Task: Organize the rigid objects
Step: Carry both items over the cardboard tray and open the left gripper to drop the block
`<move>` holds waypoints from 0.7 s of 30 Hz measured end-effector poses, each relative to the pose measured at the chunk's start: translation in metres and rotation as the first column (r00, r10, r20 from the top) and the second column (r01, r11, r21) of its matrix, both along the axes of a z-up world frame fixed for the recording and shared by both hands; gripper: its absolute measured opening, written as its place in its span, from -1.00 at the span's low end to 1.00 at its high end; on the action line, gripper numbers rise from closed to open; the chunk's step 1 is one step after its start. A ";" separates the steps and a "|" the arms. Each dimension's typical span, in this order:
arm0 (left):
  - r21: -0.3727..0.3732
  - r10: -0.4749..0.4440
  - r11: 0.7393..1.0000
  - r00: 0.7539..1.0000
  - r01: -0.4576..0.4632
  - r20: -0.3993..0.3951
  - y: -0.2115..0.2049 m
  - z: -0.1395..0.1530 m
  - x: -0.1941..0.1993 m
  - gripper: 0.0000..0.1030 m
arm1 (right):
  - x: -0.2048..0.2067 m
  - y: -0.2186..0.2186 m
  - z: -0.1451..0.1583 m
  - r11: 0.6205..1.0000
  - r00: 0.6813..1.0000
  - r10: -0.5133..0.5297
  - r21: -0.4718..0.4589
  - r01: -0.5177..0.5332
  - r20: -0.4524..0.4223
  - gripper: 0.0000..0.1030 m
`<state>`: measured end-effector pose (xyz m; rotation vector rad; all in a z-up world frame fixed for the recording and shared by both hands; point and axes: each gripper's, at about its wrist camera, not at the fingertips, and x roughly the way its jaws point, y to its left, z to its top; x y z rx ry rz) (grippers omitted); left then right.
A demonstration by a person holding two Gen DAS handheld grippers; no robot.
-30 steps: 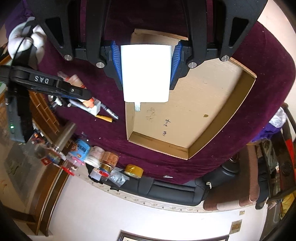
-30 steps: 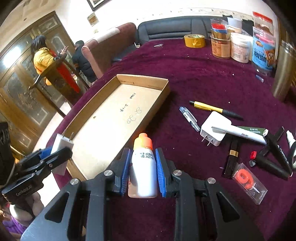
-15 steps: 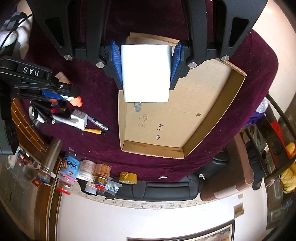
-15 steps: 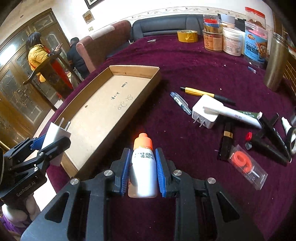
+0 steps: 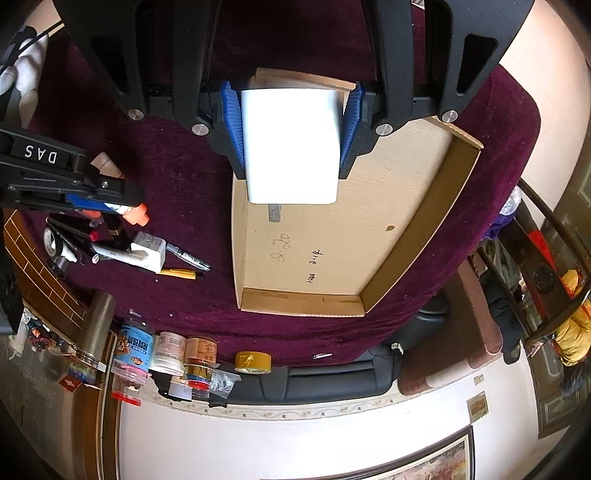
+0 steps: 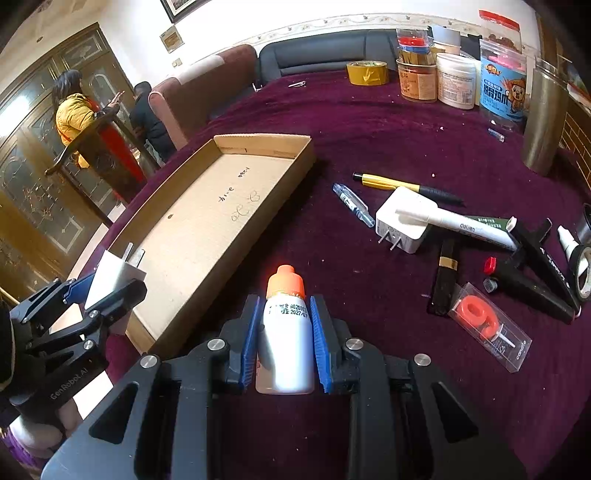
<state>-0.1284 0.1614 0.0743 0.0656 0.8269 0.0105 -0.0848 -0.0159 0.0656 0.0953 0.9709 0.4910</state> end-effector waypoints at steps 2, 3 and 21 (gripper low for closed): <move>0.004 0.004 1.000 1.000 -0.004 0.000 0.001 0.000 0.002 -0.22 | 0.002 0.002 0.002 1.000 1.000 0.001 -0.001 -0.001 0.003 -0.53; 0.005 0.007 1.000 1.000 -0.007 0.001 0.002 0.000 0.003 -0.22 | 0.003 0.004 0.004 1.000 1.000 0.002 -0.001 -0.002 0.005 -0.53; -0.155 0.052 0.986 0.996 -0.063 -0.073 0.060 0.005 0.122 -0.22 | 0.114 0.069 0.019 0.993 0.995 -0.047 0.108 0.056 -0.085 -0.52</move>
